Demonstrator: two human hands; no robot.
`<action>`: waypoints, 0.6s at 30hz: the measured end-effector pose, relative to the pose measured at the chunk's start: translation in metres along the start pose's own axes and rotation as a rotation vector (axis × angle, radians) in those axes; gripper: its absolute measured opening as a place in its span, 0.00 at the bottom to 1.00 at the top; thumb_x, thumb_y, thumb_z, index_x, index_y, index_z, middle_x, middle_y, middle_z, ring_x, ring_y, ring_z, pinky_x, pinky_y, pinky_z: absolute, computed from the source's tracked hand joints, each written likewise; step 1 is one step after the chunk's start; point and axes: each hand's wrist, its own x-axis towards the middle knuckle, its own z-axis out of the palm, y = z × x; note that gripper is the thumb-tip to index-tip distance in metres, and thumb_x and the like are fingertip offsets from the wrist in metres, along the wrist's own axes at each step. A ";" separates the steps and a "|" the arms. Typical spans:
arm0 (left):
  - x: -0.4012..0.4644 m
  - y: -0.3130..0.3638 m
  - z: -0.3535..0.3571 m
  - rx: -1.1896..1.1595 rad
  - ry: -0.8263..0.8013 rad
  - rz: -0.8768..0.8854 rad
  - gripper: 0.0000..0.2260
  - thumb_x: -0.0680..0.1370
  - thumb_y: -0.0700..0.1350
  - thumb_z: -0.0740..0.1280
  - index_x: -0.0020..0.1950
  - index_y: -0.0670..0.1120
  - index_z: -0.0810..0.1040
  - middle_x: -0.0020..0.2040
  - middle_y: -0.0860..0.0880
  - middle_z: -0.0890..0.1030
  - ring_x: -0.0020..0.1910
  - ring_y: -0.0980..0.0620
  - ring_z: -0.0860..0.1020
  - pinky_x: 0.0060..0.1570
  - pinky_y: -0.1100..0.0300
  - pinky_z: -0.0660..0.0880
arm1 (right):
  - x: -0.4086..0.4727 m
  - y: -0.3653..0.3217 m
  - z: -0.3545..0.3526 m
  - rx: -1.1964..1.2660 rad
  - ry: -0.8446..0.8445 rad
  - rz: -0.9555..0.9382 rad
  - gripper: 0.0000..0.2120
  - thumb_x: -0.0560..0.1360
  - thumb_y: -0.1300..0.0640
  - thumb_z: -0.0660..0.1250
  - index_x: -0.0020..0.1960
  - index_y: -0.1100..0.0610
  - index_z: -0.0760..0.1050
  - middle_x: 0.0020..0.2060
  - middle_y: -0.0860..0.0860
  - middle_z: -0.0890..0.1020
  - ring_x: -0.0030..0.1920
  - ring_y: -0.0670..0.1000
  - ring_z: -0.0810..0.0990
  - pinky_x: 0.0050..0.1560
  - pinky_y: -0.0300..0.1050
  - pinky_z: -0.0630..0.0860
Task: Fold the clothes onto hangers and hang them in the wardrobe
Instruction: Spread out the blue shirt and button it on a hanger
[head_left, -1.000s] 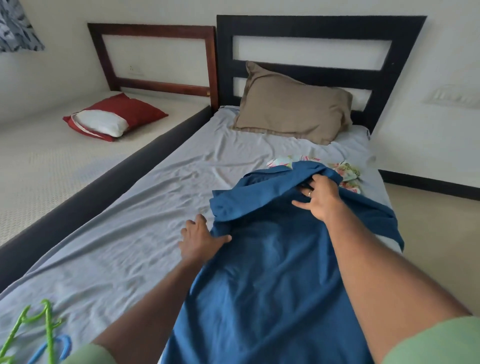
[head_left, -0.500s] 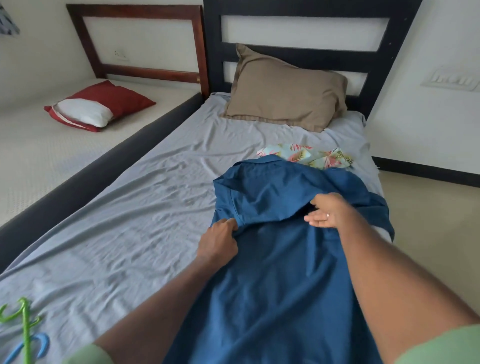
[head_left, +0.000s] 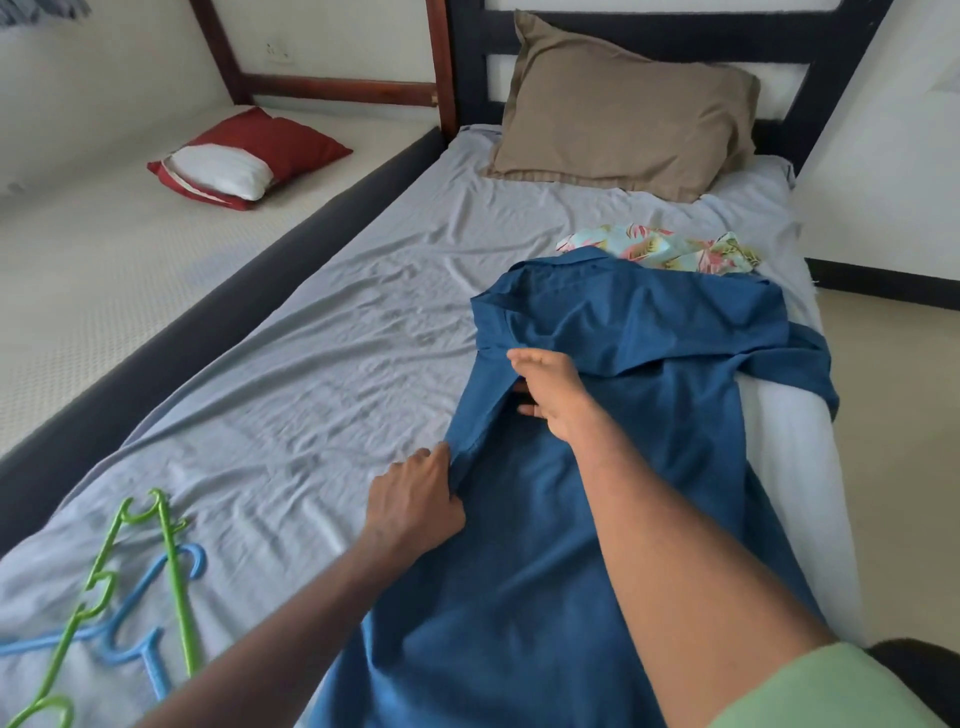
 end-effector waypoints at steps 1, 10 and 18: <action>-0.014 -0.006 -0.003 -0.007 -0.030 -0.026 0.11 0.71 0.45 0.63 0.52 0.48 0.68 0.45 0.49 0.76 0.43 0.43 0.76 0.38 0.53 0.67 | -0.003 0.001 -0.001 0.050 -0.039 0.028 0.14 0.81 0.57 0.65 0.64 0.45 0.78 0.61 0.49 0.80 0.58 0.54 0.80 0.45 0.50 0.80; -0.073 -0.011 -0.012 -0.340 -0.221 0.020 0.17 0.69 0.39 0.65 0.56 0.51 0.71 0.46 0.50 0.79 0.47 0.47 0.76 0.37 0.58 0.69 | -0.042 0.045 0.037 -0.110 -0.085 -0.058 0.32 0.72 0.60 0.78 0.74 0.50 0.71 0.69 0.48 0.71 0.64 0.47 0.72 0.65 0.48 0.74; -0.115 -0.020 -0.024 -0.260 -0.263 0.057 0.10 0.69 0.43 0.69 0.49 0.47 0.75 0.42 0.50 0.78 0.42 0.47 0.78 0.38 0.50 0.76 | -0.055 0.036 0.018 -0.152 0.033 -0.077 0.47 0.67 0.71 0.78 0.79 0.47 0.63 0.71 0.52 0.71 0.65 0.54 0.77 0.62 0.58 0.80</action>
